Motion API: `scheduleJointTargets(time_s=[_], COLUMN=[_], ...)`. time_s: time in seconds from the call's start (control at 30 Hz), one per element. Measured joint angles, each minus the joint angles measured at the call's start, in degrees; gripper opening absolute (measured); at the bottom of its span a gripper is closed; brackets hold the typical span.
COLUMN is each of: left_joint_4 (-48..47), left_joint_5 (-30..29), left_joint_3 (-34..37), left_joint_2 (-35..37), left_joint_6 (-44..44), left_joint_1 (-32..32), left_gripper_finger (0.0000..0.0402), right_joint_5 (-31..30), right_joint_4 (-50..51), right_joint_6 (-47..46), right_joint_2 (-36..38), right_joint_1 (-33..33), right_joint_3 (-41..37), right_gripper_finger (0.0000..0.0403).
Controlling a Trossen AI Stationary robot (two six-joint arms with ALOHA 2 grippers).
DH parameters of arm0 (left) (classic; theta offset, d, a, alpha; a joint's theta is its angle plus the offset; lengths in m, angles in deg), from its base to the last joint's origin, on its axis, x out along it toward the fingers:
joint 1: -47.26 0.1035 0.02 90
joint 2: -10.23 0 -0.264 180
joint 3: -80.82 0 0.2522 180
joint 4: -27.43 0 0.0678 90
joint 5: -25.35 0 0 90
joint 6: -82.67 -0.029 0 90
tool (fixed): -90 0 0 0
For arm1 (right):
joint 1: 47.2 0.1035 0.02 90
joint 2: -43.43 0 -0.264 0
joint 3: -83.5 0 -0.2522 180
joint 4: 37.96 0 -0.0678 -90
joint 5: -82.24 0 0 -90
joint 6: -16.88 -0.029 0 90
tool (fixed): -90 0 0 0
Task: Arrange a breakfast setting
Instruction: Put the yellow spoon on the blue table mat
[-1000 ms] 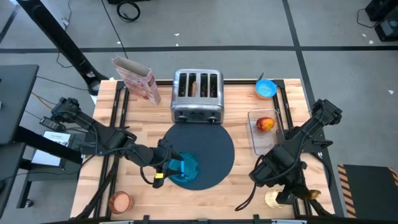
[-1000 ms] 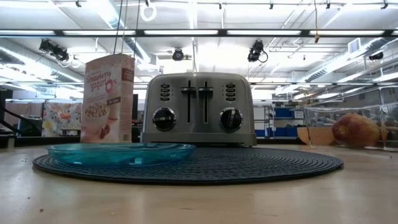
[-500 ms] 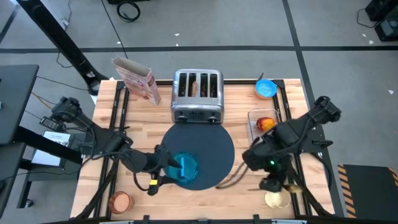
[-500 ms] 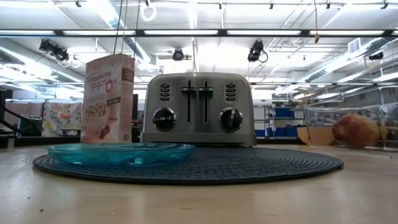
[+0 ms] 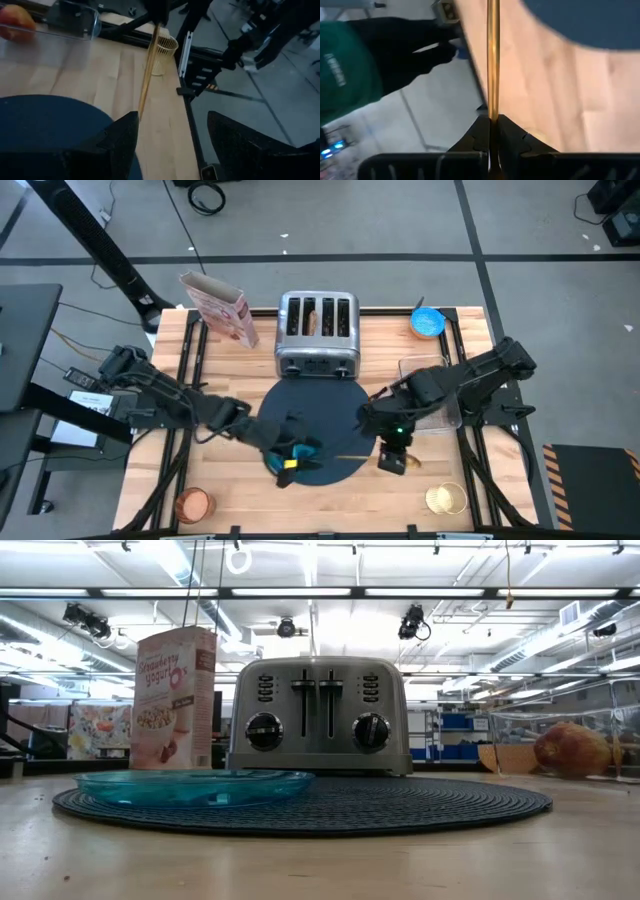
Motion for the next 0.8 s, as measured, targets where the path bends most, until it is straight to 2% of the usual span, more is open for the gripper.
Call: scheduleJointTargets(time_s=[0.23,0.5,0.63,0.8], left_joint_4=[2.67,5.12,4.96,4.79], left_joint_5=[7.39,8.49,8.54,9.92], left_joint_3=[-0.04,-0.02,-0.02,-0.02], left_joint_2=[-5.52,-7.33,-7.33,-7.33], left_joint_6=[-0.77,-2.01,-2.26,-2.19], left_joint_1=[5.11,8.41,9.47,10.45], left_gripper_finger=[0.0244,0.0237,0.021,0.0154], right_joint_5=[-3.13,-4.32,-4.15,-4.37], right_joint_4=[-0.85,-2.11,-3.02,-3.23], right_joint_6=[5.93,8.83,9.16,9.85], right_joint_2=[-1.46,-1.45,-1.45,-1.45], right_joint_1=[-3.16,-5.69,-6.34,-6.57], right_joint_3=[-0.04,-0.04,-0.04,-0.04], right_gripper_finger=[0.002,0.002,0.002,0.002])
